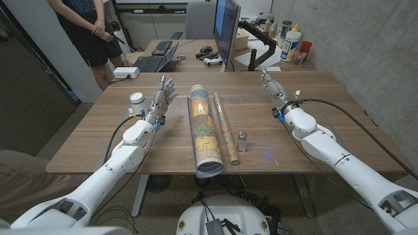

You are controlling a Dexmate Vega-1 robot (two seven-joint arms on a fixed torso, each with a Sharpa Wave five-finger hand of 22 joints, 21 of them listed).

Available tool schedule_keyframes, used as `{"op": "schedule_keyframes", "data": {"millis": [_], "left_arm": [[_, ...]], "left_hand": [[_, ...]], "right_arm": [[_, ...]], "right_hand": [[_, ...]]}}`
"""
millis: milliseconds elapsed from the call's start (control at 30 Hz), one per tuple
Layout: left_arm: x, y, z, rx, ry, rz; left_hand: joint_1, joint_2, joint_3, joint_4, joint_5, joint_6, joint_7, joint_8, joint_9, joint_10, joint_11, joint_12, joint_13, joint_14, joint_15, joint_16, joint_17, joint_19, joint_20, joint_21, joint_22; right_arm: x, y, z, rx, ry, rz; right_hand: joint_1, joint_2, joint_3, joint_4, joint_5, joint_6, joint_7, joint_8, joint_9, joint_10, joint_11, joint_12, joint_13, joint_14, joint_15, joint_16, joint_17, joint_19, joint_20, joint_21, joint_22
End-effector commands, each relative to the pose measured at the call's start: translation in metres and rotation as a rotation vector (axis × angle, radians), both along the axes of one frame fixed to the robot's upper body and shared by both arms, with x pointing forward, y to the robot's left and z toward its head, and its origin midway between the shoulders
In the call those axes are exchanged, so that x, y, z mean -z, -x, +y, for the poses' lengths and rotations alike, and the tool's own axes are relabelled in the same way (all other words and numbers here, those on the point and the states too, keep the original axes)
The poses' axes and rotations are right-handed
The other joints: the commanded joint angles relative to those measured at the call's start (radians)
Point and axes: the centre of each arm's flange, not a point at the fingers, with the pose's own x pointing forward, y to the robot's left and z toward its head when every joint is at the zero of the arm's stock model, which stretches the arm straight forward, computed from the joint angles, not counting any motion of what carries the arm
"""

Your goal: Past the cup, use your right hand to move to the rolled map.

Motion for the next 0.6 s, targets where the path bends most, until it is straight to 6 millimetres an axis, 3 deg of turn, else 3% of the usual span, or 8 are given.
{"op": "schedule_keyframes", "data": {"millis": [33,600], "left_arm": [[0.000,0.003,0.003,-0.015,-0.001,-0.004],[-0.002,0.007,0.009,-0.047,0.022,-0.012]], "left_hand": [[0.008,0.000,-0.008,-0.002,0.005,-0.006,-0.008,0.002,0.002,-0.008,-0.002,0.002,0.004,-0.006,-0.031,0.002,0.005,-0.004,-0.004,0.005,0.003],[0.009,0.000,-0.009,-0.001,0.005,-0.006,-0.007,0.003,0.002,-0.009,-0.002,0.003,0.004,-0.008,-0.030,0.003,0.005,-0.004,-0.005,0.005,0.003]], "right_arm": [[-0.001,0.008,0.004,0.022,0.049,-0.017],[-0.005,0.025,0.014,0.048,0.125,-0.061]], "right_hand": [[0.013,-0.003,-0.002,-0.007,0.008,0.001,-0.005,0.009,0.004,-0.001,-0.004,-0.004,0.005,-0.019,-0.004,-0.001,0.003,-0.006,-0.004,0.000,0.004],[0.024,0.000,0.001,-0.014,0.012,0.013,-0.013,0.012,0.004,-0.004,-0.008,-0.004,0.005,-0.026,-0.008,-0.001,0.003,-0.008,-0.008,0.002,0.004]]}}
